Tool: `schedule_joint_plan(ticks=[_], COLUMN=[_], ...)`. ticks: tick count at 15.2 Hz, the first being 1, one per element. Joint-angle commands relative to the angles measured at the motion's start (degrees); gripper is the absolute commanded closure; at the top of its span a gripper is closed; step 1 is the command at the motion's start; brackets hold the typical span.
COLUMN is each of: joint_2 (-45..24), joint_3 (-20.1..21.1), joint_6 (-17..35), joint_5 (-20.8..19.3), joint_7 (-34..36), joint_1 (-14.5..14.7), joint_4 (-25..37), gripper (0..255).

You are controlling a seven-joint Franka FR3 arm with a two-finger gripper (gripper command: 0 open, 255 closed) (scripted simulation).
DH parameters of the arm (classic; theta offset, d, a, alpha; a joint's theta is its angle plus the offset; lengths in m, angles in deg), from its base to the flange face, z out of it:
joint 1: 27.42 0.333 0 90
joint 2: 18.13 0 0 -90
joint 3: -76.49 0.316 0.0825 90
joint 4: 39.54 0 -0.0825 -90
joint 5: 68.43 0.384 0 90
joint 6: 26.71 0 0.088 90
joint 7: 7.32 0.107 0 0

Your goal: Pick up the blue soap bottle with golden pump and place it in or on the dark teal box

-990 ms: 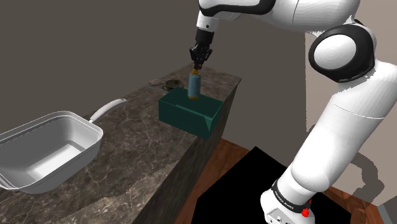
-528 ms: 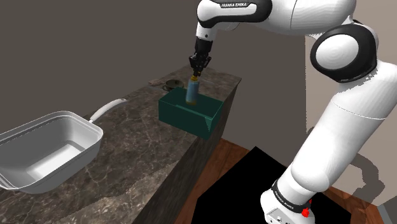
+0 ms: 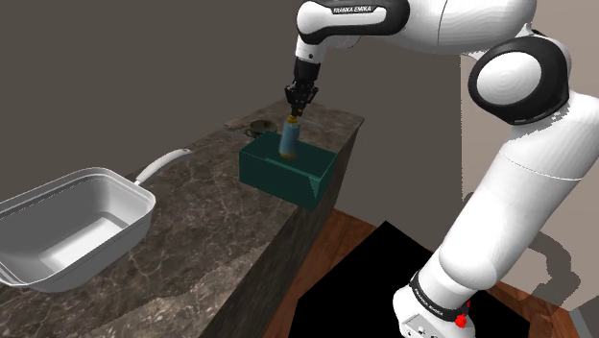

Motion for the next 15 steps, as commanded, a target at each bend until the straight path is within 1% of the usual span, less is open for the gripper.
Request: schedule_joint_plan(ticks=[1, 6, 10, 15], joint_2=[0.0, 0.0, -0.6, -0.6], joint_3=[0.0, 0.0, -0.2, -0.2], joint_6=[0.0, 0.0, -7.5, -7.5], joint_5=[0.0, 0.0, -0.1, -0.1], joint_7=[0.0, 0.0, 0.1, 0.1], joint_1=[0.0, 0.0, -0.3, -0.3], joint_4=[0.0, 0.0, 8.1, 8.1], gripper=[0, 0, 0, 0])
